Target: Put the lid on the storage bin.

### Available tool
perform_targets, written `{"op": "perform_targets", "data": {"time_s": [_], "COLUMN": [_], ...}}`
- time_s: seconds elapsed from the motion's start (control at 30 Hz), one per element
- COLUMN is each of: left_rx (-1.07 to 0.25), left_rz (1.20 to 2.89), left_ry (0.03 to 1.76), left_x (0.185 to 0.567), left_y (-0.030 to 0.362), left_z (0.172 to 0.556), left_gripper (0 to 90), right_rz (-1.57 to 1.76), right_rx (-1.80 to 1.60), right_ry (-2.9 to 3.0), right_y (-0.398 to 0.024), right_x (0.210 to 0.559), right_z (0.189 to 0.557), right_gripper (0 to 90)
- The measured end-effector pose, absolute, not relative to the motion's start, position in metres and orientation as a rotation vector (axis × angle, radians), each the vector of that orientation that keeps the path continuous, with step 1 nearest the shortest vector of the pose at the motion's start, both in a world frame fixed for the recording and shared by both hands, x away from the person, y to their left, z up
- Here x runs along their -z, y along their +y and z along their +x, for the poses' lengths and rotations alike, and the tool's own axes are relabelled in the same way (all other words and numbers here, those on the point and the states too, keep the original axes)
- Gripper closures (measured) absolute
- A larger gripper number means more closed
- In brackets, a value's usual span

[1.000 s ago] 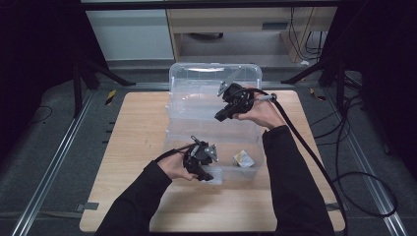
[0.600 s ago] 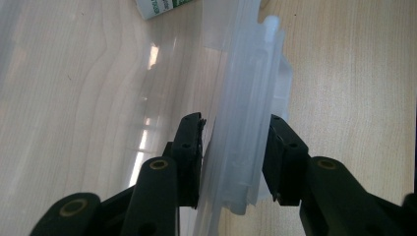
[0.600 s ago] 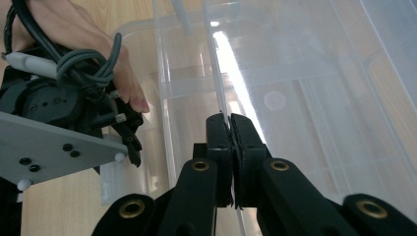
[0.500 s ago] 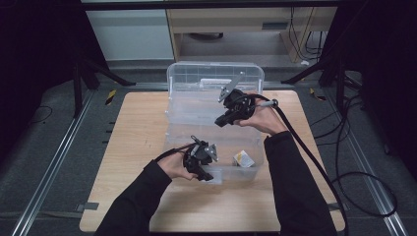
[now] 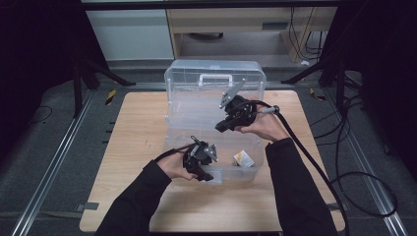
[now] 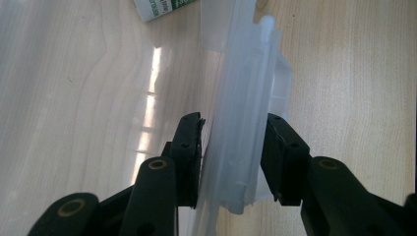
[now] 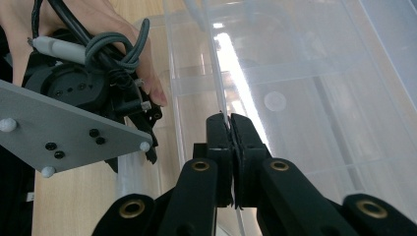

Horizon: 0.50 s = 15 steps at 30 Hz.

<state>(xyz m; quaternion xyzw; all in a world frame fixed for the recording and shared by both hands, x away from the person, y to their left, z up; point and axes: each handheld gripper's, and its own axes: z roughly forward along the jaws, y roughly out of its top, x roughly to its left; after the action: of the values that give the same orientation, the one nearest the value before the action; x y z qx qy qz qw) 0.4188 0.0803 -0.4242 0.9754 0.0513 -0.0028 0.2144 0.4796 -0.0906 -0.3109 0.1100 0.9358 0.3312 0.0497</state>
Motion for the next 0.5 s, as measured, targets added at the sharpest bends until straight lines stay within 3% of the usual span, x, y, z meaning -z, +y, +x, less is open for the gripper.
{"op": "perform_targets", "data": {"time_s": [0.5], "left_rx": [-0.084], "left_rz": [2.678], "left_ry": [0.108], "left_x": [0.417], "left_y": [0.0824], "left_z": [0.4092], "left_gripper": [61.6], "right_rz": [0.342], "right_rx": [-1.043], "right_ry": [2.831], "right_y": [-0.0933], "right_x": [0.3157], "right_z": [0.4705], "right_gripper": [88.1]}}
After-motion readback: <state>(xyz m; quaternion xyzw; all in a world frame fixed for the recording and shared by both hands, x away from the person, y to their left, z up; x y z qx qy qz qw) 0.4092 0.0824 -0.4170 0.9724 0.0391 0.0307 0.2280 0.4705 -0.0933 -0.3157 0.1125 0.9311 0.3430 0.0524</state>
